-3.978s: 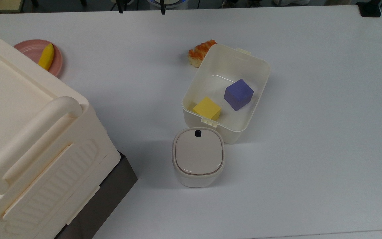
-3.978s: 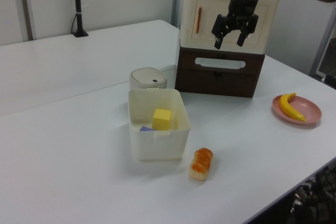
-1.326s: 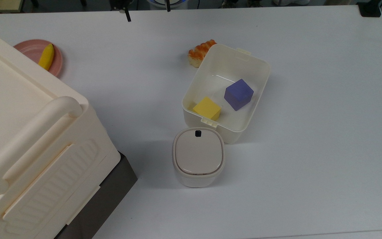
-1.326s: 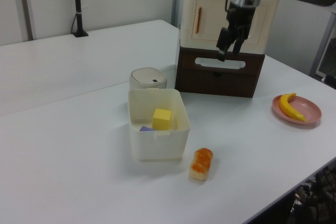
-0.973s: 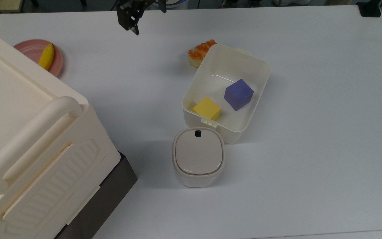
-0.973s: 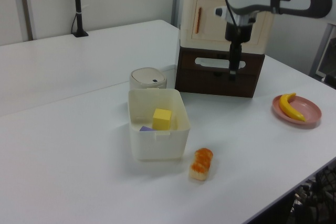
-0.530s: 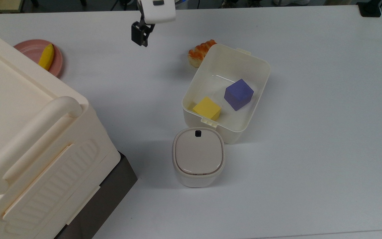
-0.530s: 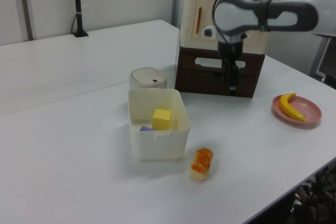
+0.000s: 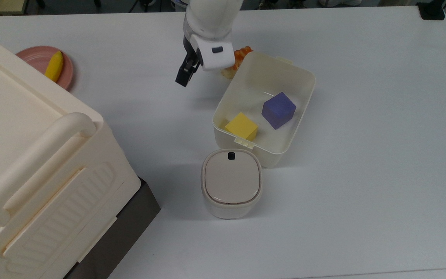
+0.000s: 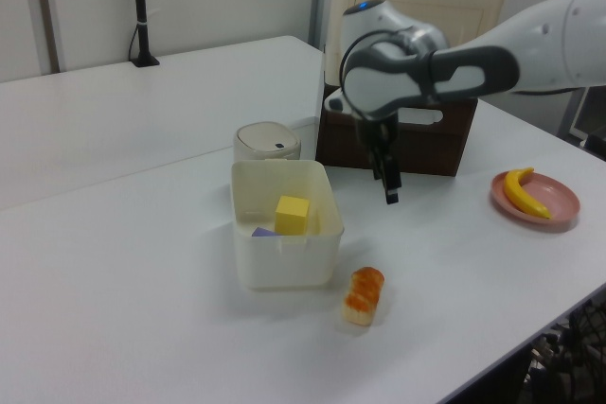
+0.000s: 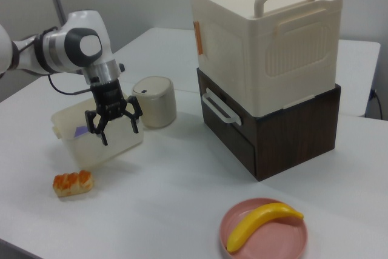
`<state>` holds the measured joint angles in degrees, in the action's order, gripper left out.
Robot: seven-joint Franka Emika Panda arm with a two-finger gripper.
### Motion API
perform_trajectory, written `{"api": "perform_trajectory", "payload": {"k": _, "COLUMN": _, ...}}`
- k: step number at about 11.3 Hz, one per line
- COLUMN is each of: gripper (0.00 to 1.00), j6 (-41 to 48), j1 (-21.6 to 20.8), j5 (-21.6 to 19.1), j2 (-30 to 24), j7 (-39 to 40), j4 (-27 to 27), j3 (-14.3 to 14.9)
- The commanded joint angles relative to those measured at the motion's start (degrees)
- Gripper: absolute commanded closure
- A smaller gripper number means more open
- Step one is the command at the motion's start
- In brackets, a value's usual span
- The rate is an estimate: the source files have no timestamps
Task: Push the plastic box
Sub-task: 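Move the gripper down toward the rim of the white plastic box, then push the white plastic box with the gripper, sliding it across the table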
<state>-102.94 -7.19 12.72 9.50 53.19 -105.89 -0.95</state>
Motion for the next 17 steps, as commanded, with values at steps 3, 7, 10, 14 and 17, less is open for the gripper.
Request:
{"api": "perform_trajectory", "payload": {"k": 3, "gripper": 0.0, "j6": -3.58, "j1": -2.22, "j5": 2.92, "j2": 0.61, "j7": -3.53, "j4": -2.3, "j3": 0.43}}
{"api": "perform_trajectory", "payload": {"k": 7, "gripper": 0.0, "j6": -5.59, "j1": -3.88, "j5": 2.92, "j2": 2.8, "j7": -8.34, "j4": -1.69, "j3": 0.43}}
{"api": "perform_trajectory", "payload": {"k": 10, "gripper": 0.0, "j6": -9.12, "j1": -4.68, "j5": 2.83, "j2": 4.03, "j7": -11.7, "j4": -1.6, "j3": 0.43}}
{"api": "perform_trajectory", "payload": {"k": 14, "gripper": 0.0, "j6": -12.27, "j1": -5.82, "j5": 2.74, "j2": 4.91, "j7": -15.3, "j4": -1.6, "j3": 0.25}}
{"api": "perform_trajectory", "payload": {"k": 17, "gripper": 0.0, "j6": -13.78, "j1": -5.82, "j5": 2.66, "j2": 5.52, "j7": -17.33, "j4": -0.46, "j3": -2.38}}
